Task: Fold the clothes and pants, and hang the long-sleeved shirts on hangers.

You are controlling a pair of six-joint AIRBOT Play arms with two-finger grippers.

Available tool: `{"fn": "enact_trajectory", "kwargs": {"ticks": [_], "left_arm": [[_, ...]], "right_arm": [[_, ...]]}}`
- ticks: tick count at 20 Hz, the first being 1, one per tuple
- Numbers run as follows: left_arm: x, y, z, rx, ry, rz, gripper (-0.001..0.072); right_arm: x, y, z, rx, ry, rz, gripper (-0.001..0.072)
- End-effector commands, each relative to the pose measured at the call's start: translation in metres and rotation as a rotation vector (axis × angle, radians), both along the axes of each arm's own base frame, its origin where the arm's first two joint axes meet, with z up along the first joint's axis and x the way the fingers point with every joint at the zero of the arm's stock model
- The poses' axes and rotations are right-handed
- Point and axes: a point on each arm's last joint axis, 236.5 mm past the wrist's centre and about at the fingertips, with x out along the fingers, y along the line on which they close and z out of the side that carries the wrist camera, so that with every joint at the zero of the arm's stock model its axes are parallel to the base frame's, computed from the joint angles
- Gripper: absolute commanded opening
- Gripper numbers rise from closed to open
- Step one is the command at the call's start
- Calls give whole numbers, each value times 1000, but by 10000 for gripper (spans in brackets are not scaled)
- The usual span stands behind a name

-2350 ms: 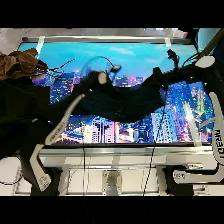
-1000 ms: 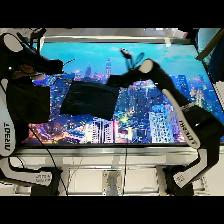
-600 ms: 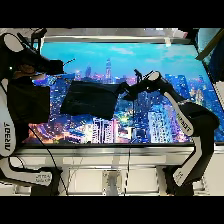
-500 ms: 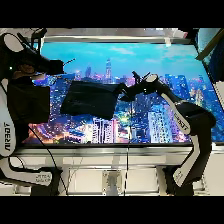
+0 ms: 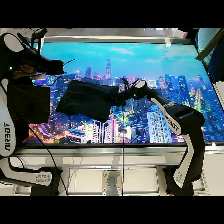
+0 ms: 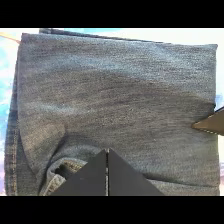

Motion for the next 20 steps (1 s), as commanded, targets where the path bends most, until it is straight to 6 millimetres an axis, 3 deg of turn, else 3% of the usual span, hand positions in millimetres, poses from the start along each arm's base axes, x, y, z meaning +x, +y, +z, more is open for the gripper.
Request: {"fn": "enact_trajectory", "kwargs": {"ticks": [1, 3, 5, 8, 11, 13, 16, 20], "left_arm": [[-3, 0, -1, 2, 11, -5, 13], [-5, -1, -2, 3, 20, -8, 12], [-7, 0, -3, 3, 28, -10, 12], [-7, -1, -2, 3, 27, -10, 12], [-7, -1, -2, 3, 27, -10, 12], [-7, -1, -2, 3, 27, -10, 13], [-6, -1, -2, 2, 26, -10, 13], [-2, -1, -1, 0, 6, -3, 13]], "right_arm": [[18, -1, 14, -10, -76, -4, 51], [39, -33, 31, -71, -157, 17, 50], [52, -89, 48, -181, -197, 44, 51], [57, -210, 71, -421, -203, 6, 51], [52, -337, 108, -608, -216, -145, 50], [34, -422, 132, -700, -198, -284, 50], [-16, -536, 161, -780, -136, -518, 50], [-95, -625, 171, -797, -3, -741, 50]]}}
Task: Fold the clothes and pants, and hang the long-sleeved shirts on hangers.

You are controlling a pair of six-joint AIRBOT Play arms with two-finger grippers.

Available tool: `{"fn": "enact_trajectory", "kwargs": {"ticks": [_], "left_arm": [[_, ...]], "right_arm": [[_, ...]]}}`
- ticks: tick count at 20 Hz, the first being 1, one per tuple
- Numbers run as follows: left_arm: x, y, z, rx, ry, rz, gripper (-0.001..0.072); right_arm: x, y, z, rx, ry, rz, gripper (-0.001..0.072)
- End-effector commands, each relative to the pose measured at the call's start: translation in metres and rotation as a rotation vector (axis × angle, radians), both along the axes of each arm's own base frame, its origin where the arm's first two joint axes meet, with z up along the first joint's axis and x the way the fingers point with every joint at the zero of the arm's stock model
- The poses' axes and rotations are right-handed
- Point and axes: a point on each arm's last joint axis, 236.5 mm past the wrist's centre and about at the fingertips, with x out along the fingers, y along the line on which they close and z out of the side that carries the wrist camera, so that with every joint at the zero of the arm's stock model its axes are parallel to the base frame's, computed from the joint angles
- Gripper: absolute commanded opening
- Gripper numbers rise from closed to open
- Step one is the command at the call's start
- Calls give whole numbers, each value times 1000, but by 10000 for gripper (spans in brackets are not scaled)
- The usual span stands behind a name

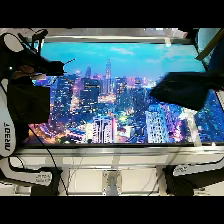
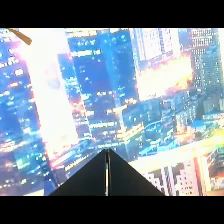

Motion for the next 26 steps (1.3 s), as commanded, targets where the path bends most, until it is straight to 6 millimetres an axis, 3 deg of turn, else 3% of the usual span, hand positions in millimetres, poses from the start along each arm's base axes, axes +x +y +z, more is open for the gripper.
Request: {"fn": "enact_trajectory", "kwargs": {"ticks": [1, 4, 8, 9, 11, 12, 13, 14, 15, 17, 18, 20, 22, 24, 26], "left_arm": [[5, 0, 2, -2, -21, 8, 13], [7, 0, 1, -12, -18, 28, 13], [8, 0, -2, -18, -5, 42, 13], [8, 0, -2, -17, -5, 42, 13], [8, 0, -2, -18, -5, 42, 13], [8, 0, -2, -18, -5, 42, 13], [8, 0, -2, -18, -5, 42, 13], [8, 0, -2, -18, -5, 42, 13], [8, 0, -2, -18, -5, 42, 13], [8, 0, -2, -18, -4, 42, 13], [8, 0, -2, -19, -4, 42, 13], [7, -6, 0, -48, -4, 34, 13], [6, -11, 1, -65, -3, 28, 13], [2, -11, -1, -62, 17, 21, 13], [-5, -11, -4, -58, 45, 11, 13]], "right_arm": [[-80, -76, 7, -2, 63, -216, 51], [-119, -82, -26, 48, 169, -238, 50], [-174, -50, -91, 135, 404, -213, 51], [-195, -46, -101, 124, 480, -212, 51], [-236, -40, -103, 91, 605, -214, 77], [-252, -40, -94, 75, 653, -223, 188], [-264, -40, -81, 65, 678, -240, 396], [-270, -38, -68, 64, 677, -271, 520], [-272, -39, -52, 55, 660, -320, 529], [-259, -41, -15, 24, 561, -398, 529], [-238, -37, 7, 31, 441, -418, 529], [-170, -14, 55, 86, 107, -336, 528], [-101, 32, 115, 151, -236, -181, 496], [-66, 85, 155, 153, -411, 10, 325], [-55, 131, 162, 133, -429, 175, 87]]}}
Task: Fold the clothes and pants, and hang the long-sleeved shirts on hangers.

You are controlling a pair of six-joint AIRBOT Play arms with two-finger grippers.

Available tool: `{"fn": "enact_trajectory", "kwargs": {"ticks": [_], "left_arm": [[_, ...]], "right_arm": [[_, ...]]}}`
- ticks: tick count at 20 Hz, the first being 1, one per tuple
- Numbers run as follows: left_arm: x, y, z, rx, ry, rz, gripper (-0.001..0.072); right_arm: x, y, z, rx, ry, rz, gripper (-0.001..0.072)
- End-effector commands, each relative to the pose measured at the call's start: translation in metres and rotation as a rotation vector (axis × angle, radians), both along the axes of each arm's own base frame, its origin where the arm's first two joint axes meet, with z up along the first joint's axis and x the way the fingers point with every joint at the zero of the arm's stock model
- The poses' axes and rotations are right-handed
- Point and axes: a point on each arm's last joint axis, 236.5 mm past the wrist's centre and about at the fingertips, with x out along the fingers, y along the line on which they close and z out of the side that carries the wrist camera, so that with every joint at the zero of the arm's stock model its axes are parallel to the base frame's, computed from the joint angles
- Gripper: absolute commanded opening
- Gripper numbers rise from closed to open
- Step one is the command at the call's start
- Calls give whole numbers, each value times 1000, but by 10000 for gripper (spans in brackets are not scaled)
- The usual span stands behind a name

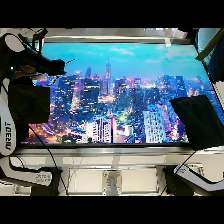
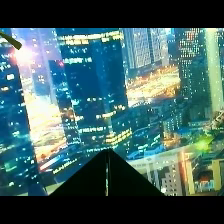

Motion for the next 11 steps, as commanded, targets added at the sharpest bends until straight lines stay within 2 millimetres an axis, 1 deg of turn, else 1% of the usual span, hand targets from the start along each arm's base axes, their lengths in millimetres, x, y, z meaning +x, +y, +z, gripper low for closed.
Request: {"fn": "enact_trajectory", "kwargs": {"ticks": [1, 2, 4, 8, 11], "left_arm": [[-7, -2, -2, -5, 31, -15, 13], [-7, -2, -2, -5, 31, -15, 13], [-7, -2, -3, -5, 31, -15, 13], [-7, -2, -2, -5, 31, -15, 13], [-7, -2, -3, -5, 31, -15, 13]], "right_arm": [[39, 92, 51, -6, -230, 298, 51], [41, 109, 48, -29, -225, 374, 51], [43, 133, 41, -67, -199, 464, 51], [39, 169, 32, -87, -158, 581, 52], [34, 186, 30, -78, -144, 636, 51]]}}
